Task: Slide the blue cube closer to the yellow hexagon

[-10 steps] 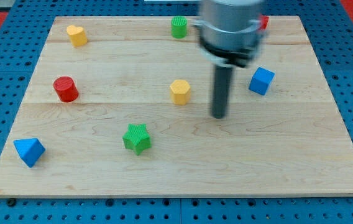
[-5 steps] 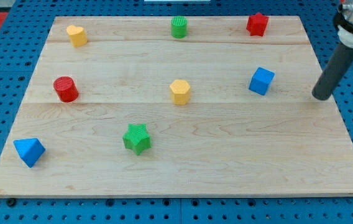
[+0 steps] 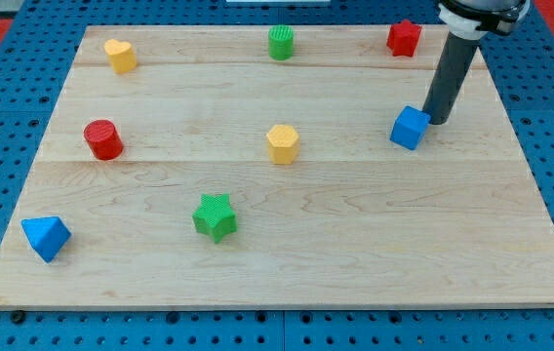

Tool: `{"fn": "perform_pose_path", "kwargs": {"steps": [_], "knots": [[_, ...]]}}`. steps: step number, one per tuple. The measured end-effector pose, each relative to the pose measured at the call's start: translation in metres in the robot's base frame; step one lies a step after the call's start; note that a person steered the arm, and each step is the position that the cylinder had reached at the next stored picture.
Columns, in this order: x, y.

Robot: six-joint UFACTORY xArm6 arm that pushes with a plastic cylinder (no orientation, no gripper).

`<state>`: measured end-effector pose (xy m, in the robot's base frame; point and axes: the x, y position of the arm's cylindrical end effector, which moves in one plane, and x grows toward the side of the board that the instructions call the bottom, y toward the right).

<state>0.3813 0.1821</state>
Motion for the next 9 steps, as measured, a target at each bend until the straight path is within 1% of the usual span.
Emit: {"fn": "perform_pose_path", "kwargs": {"steps": [1, 3, 4, 7, 8, 9], "knots": [[-0.010, -0.059], [-0.010, 0.005], [-0.001, 0.016], [0.014, 0.007], [0.032, 0.007], [0.035, -0.020]]}}
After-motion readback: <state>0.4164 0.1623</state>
